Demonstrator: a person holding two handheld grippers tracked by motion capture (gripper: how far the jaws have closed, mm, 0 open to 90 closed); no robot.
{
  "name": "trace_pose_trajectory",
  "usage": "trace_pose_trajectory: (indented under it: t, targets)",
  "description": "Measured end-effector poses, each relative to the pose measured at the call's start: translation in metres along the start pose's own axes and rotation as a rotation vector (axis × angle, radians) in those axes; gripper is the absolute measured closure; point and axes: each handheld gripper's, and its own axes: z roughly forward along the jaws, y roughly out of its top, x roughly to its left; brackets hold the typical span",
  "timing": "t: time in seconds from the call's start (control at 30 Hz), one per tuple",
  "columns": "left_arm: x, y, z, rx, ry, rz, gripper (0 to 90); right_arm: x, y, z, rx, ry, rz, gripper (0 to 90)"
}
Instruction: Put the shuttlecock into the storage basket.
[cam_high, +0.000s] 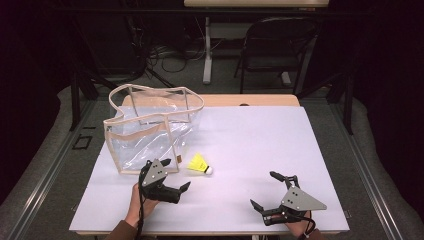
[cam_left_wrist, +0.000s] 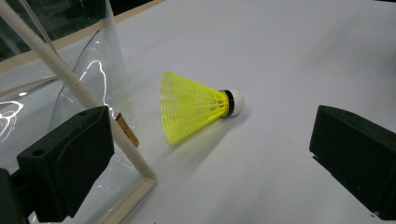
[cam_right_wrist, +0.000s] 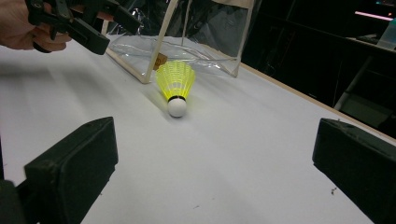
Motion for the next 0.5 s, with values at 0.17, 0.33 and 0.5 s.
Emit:
trace_pose_trajectory:
  t: [0.17,0.33,0.5]
  targets:
    - [0.003,0.008,0.005,0.015,-0.017,0.009,0.0,0.0,0.0,0.0,0.002,0.001,0.0,0.0]
    - [0.004,0.014,0.013,0.037,-0.032,0.013,0.0,0.001,0.0,0.0,0.002,0.003,0.0,0.0]
    - [0.004,0.02,0.02,0.067,-0.042,0.026,0.3,0.0,0.0,0.001,0.004,0.004,0.001,0.0]
